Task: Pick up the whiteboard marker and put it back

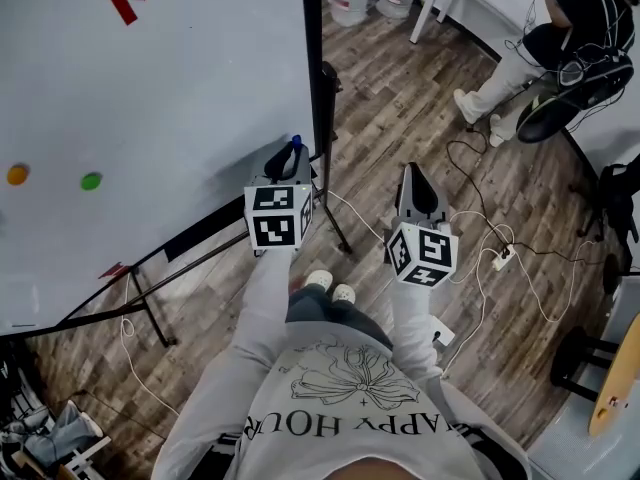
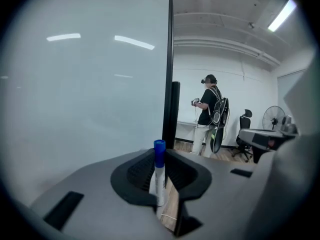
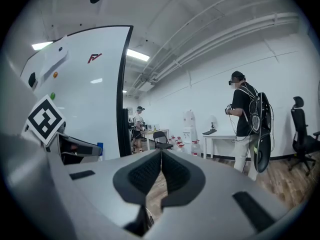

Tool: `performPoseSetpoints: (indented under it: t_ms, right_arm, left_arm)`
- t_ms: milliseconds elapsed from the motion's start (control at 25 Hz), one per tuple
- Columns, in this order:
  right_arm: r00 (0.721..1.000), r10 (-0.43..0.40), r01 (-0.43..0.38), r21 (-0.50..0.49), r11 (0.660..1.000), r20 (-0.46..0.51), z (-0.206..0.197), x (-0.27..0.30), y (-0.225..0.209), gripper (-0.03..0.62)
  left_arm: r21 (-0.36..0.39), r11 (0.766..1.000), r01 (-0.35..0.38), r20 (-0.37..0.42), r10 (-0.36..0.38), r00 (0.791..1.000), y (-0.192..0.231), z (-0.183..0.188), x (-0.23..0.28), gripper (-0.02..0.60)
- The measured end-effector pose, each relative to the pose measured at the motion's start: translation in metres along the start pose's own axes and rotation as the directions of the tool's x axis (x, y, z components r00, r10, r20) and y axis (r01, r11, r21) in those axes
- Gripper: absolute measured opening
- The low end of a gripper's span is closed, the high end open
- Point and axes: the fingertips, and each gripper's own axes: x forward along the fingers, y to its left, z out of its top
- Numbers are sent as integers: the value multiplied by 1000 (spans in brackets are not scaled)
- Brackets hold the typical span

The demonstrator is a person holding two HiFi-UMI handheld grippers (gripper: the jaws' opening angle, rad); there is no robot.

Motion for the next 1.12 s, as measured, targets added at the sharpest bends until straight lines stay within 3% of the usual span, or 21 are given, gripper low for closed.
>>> performPoseSetpoints:
  t_ms: [320, 560, 1120]
  right_arm:
    - [998, 48, -48, -10, 999, 41, 16, -13, 17, 3]
    - [993, 103, -102, -18, 995, 56, 23, -17, 37, 3]
    - [958, 281, -279, -40, 960, 54, 27, 9, 115, 3]
  left_arm:
    - [-12, 999, -31, 142, 32, 989, 4, 38, -45, 61]
    - [-16, 997, -72, 203, 73, 976, 14, 52, -78, 61]
    - [-13, 967, -253, 174, 251, 952, 85, 32, -133, 61]
